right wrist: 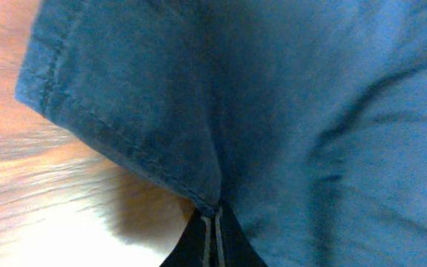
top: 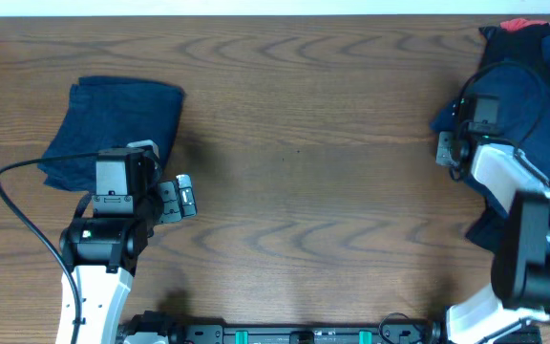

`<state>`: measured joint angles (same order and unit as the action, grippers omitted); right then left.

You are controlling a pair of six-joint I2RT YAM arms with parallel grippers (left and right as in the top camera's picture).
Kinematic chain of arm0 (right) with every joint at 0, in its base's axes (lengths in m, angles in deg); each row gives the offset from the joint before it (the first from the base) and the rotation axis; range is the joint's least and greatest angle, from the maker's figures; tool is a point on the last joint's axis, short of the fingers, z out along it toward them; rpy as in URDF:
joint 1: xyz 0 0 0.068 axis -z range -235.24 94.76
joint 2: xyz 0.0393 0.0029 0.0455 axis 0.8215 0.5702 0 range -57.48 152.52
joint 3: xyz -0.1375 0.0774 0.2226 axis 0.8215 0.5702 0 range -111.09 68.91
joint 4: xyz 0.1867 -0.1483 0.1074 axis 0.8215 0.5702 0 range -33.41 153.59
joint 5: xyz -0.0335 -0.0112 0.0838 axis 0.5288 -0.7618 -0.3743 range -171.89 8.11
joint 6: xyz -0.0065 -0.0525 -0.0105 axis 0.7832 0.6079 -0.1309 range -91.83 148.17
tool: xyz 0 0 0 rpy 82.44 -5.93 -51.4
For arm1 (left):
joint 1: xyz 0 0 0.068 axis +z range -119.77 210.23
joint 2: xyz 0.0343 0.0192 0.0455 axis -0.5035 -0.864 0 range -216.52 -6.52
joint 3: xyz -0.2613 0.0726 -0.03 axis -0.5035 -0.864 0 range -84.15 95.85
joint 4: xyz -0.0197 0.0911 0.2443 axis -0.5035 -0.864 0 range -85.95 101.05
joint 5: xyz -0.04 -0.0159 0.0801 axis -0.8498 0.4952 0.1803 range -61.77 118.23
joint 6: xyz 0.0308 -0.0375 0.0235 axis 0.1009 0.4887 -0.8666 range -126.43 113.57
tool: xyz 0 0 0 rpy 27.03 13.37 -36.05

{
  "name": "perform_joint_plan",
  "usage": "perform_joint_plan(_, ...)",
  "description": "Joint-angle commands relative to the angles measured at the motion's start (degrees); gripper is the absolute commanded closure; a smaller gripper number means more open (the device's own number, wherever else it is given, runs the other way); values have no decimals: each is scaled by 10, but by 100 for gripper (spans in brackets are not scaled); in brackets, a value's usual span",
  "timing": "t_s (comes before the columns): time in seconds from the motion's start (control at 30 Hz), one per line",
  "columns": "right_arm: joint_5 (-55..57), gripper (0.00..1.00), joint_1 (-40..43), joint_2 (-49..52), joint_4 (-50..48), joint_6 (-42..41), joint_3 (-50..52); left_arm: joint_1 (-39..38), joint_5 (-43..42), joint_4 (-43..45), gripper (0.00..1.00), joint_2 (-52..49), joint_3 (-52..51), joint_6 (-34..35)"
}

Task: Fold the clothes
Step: 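Move the right gripper to the navy shorts pile and grasp an edge, then pull the navy shorts left onto the table center with the right gripper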

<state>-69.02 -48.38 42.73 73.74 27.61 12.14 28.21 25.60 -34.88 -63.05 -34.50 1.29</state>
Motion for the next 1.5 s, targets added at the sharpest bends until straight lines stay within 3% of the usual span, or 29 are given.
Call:
perform_joint_plan(0.0,-35,99,-36,-93,18,18,-38,2,0,1,2,0,12,5)
perform_joint_plan(0.23,-37,99,-169,-240,54,15,-89,2,0,-1,2,0,12,5)
perform_joint_plan(0.4,-37,99,-259,-260,17,-55,-91,2,0,-1,2,0,12,5)
perform_joint_plan(0.63,-65,99,-329,-165,-76,-132,-91,2,0,-1,2,0,12,5)
perform_joint_plan(1.03,-56,98,-393,11,-406,-209,-91,2,0,19,2,-1,12,6)
perform_joint_plan(1.07,-34,95,-393,11,-410,-209,-91,2,0,20,2,0,12,6)
perform_joint_plan(1.1,-8,83,-392,10,-409,-208,-91,2,0,21,2,0,12,6)
perform_joint_plan(1.17,39,38,-384,5,-399,-197,-91,2,0,21,2,0,12,6)
perform_joint_plan(1.2,56,8,-377,0,-384,-178,-91,2,-3,21,2,-1,12,6)
perform_joint_plan(1.23,67,1,-371,-7,-363,-157,-91,2,-11,21,2,-1,12,6)
perform_joint_plan(1.47,141,1,-298,-94,-89,-68,-91,2,-112,44,2,-3,12,25)
